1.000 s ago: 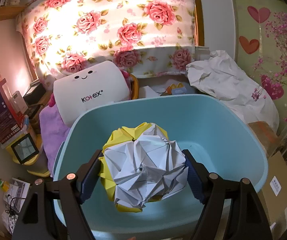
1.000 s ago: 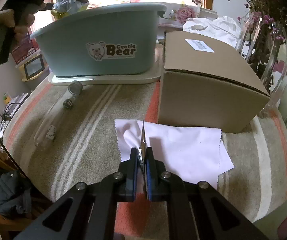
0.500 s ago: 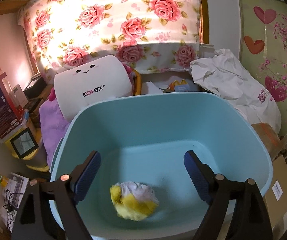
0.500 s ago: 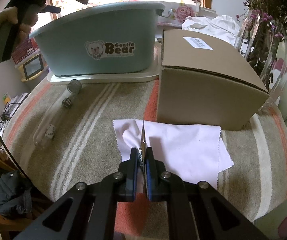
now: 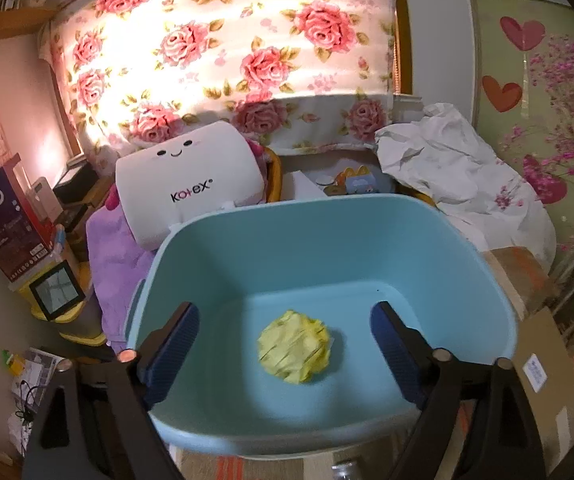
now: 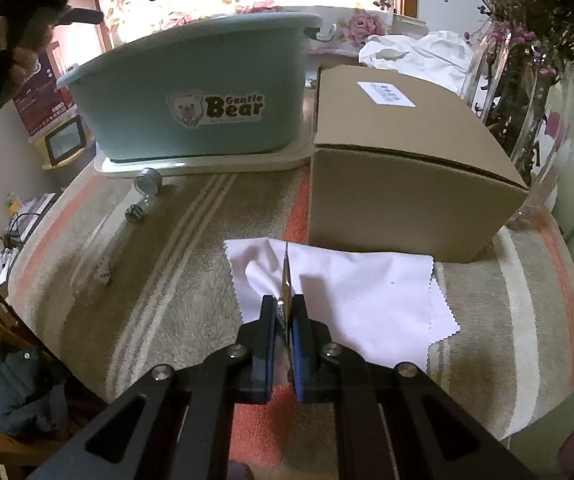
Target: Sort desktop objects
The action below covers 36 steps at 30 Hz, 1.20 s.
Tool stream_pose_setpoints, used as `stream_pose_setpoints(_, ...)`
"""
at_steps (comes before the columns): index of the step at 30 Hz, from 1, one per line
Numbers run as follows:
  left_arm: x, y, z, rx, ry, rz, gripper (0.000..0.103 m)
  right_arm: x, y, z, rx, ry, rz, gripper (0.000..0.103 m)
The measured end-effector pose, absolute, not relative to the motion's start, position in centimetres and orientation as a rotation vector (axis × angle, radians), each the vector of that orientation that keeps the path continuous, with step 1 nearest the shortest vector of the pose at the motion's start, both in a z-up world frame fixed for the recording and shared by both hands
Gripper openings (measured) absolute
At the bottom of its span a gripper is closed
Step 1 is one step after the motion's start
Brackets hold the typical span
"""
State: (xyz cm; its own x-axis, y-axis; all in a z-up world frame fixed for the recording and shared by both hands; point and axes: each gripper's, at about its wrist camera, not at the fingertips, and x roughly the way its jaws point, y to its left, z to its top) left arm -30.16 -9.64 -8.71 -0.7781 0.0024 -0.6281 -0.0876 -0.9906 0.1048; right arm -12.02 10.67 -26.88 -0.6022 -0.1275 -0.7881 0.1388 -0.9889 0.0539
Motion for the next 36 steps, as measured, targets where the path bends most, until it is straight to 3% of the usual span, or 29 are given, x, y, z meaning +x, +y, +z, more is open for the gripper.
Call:
stream_pose_setpoints(16, -19.5, -10.7, -2.9, -0.899, 0.137, 2.959, 0.092, -10.9, 11.3, -24.6, 1.265, 0.008, -2.689, 0.006)
stream_pose_setpoints(30, -13.1, -13.0, -4.4, -0.998, 0.11, 2.995, 0.092, -9.0, 10.8, -25.6, 1.29, 0.028, -2.664, 0.01)
stream_pose_setpoints(34, -12.3, -13.0, -4.9, -1.009, 0.106, 2.993, 0.092, -8.8, 10.6, -25.8, 1.293, 0.052, -2.664, 0.054)
stream_pose_setpoints(36, -12.0, -12.9, -4.9, -1.014, 0.095, 2.99, 0.092, -8.9, 10.6, -25.8, 1.298, 0.035, -2.661, 0.058)
